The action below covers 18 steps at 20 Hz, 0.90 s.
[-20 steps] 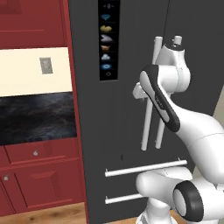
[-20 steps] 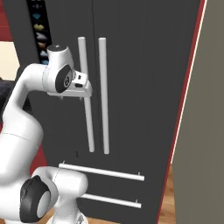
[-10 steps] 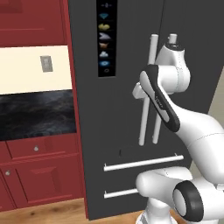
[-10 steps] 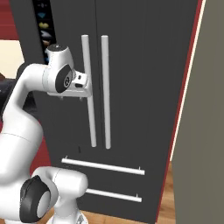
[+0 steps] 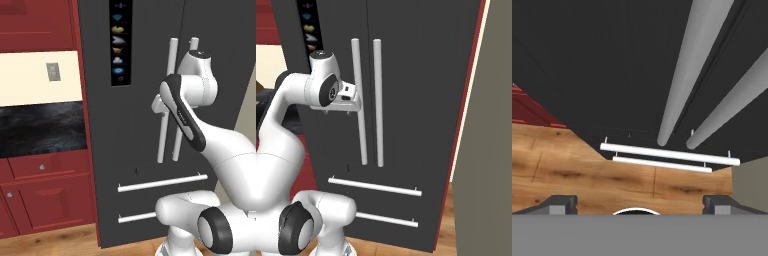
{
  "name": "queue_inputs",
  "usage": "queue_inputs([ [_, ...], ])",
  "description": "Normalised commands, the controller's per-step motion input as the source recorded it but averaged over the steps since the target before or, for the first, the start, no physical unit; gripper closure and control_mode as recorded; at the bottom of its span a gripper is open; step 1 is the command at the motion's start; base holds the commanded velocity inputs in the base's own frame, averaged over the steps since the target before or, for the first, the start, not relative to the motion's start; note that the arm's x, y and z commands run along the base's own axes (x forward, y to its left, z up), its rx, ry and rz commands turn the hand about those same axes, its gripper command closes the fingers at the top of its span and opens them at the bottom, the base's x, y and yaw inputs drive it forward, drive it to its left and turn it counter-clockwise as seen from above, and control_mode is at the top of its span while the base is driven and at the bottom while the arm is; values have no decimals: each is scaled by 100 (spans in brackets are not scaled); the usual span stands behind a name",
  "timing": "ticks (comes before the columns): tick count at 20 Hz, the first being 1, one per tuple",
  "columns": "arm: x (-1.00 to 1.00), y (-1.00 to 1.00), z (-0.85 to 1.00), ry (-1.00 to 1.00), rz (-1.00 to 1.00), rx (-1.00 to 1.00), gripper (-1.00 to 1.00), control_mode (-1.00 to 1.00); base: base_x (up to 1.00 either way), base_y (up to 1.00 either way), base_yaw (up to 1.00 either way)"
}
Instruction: Retrieve the sausage and cheese from the fridge and place them on the cutting board on the counter.
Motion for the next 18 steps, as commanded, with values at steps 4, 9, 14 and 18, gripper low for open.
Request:
queue_inputs([
  [4, 0, 0, 0, 0, 0, 0, -100, 100, 0, 0, 0],
  [9, 0, 0, 0, 0, 0, 0, -100, 100, 0, 0, 0],
  [14, 0, 0, 0, 0, 0, 0, -100, -100, 0, 0, 0],
  [18, 0, 0, 0, 0, 0, 0, -100, -100, 0, 0, 0],
])
